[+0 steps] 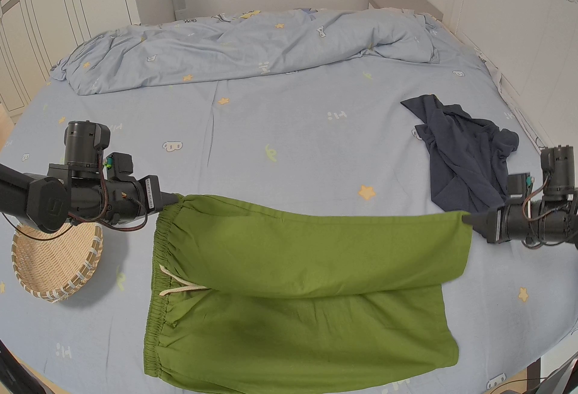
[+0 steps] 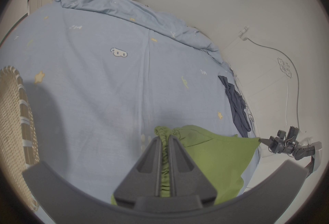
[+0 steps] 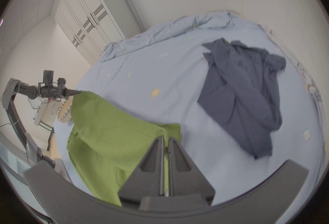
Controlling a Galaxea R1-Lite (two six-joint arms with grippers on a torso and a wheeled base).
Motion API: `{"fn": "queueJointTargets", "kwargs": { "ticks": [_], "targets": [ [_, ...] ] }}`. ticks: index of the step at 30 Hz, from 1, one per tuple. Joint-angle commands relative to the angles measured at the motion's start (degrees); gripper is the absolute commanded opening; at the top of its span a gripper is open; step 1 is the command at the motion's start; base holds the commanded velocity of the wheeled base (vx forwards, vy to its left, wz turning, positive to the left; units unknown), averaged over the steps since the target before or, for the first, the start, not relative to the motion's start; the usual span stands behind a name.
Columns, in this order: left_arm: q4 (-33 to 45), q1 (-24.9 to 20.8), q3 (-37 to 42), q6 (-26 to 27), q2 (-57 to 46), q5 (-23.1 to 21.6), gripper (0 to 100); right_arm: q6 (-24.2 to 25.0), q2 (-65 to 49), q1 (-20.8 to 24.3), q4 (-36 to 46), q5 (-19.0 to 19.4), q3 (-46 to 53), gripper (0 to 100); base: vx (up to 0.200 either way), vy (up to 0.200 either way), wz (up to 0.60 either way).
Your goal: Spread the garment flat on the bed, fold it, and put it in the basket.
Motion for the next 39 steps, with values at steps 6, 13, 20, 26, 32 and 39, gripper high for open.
{"fn": "queueJointTargets", "kwargs": {
  "ticks": [6,13,20,26,32,39],
  "targets": [
    [-3.27,5.47,-0.26,-0.14,-3.95,0.08,0,0.04,10.02,6.86,5.04,-12.05,-25.45,0,0.0,0.0,0.0],
    [-5.38,7.49,-0.53,0.29,-3.78,0.08,0,0.12,18.28,8.71,4.52,-15.04,-35.03,0,0.0,0.0,0.0],
    [-7.22,8.02,-1.14,0.47,-2.63,0.16,0,0.12,26.54,8.97,1.97,-16.27,-43.56,0,0.0,0.0,0.0],
    [-9.42,8.11,-2.02,0.65,-0.61,0.16,0,-0.05,32.7,8.88,1.62,-17.76,-50.77,0,0.0,0.0,0.0],
    [-9.42,8.63,-3.69,0.73,1.23,0.25,0,-0.32,37.71,8.79,0.39,-18.9,-56.57,0,0.0,0.0,0.0],
    [-9.51,9.69,-5.98,0.73,4.84,0.25,0,-0.4,43.42,8.88,-0.05,-19.17,-62.54,0,0.0,0.0,0.0]
  ]
}}
